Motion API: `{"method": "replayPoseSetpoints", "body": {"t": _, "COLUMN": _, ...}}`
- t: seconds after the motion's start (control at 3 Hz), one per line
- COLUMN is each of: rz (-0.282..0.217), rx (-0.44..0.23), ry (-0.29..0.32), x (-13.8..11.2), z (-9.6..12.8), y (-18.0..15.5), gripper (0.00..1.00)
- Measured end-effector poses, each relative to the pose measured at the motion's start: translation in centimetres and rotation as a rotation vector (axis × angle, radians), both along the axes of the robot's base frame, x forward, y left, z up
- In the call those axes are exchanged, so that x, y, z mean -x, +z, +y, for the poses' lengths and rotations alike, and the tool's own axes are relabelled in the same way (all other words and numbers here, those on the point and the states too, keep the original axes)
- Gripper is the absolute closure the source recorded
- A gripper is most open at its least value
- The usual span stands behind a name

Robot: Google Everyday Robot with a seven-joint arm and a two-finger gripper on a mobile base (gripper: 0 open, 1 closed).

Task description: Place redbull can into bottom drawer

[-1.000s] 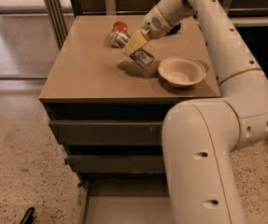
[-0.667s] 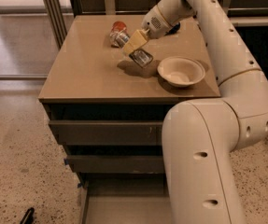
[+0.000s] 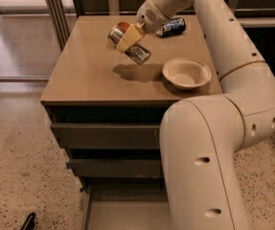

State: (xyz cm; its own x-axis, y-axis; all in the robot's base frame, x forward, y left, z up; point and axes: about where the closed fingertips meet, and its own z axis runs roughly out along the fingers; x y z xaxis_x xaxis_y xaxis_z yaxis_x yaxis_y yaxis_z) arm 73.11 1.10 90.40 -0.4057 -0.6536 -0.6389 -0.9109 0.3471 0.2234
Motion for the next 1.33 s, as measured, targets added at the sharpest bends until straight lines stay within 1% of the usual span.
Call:
{"method": "replayPoseSetpoints", "body": {"t": 0.33, "rz": -0.035, "rx": 0.027, "ry": -0.034, "x": 1.5, "z": 1.2, "y": 3.4, "gripper": 1.0}}
{"method": "replayPoseSetpoints", "body": {"t": 0.67, "rz": -0.078, "rx": 0.006, "ry": -0.109, "x": 3.6, "z": 1.2, "y": 6.7, "gripper": 1.0}}
{"method": "replayPoseSetpoints", "body": {"t": 1.0, "rz": -0.107, "rx": -0.024, "ry": -0.212, "x": 6.8, "z": 0.8, "y": 8.0, "gripper": 1.0}}
{"method": "replayPoseSetpoints", "body": {"t": 1.33, "rz": -0.106, "rx": -0.025, "ry": -0.21, "x": 6.6, "z": 1.0, "y": 7.9, "gripper": 1.0}}
